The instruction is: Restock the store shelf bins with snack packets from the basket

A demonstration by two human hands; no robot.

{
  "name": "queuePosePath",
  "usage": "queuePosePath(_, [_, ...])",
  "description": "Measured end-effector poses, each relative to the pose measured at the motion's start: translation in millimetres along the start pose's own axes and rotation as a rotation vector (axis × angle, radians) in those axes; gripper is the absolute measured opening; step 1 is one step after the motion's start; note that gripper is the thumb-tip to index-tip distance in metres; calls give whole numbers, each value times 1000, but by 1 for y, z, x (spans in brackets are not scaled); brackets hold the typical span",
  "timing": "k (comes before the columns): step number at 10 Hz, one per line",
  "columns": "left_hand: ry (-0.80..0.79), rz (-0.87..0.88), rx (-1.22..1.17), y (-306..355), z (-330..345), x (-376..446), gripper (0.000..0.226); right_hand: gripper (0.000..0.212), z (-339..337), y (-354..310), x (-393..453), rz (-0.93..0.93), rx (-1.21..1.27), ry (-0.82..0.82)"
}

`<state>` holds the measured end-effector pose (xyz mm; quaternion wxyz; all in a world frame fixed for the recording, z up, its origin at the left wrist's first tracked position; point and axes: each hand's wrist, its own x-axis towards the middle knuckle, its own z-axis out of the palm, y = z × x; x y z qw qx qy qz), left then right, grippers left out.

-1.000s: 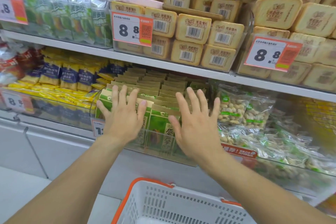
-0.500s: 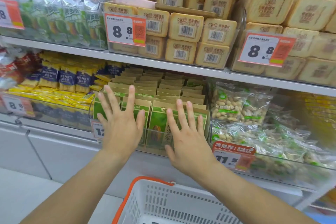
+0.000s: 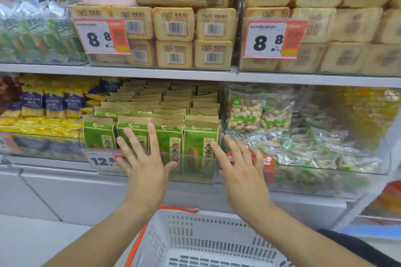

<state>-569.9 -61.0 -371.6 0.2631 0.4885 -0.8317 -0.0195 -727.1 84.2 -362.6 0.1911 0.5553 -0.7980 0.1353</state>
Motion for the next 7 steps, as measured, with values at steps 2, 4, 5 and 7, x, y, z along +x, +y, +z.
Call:
queuePosePath(2, [-34, -39, 52, 5, 5, 8, 119, 108, 4, 1, 2, -3, 22, -18])
queuePosePath(4, [-73, -59, 43, 10, -5, 6, 117, 108, -4, -1, 1, 16, 37, -60])
queuePosePath(5, [-105, -66, 21, 13, -20, 4, 116, 101, -11, 0, 0, 5, 61, -89])
queuePosePath(7, [-1, -117, -176, 25, -51, -5, 94, 67, -52, -5, 6, 16, 253, -161])
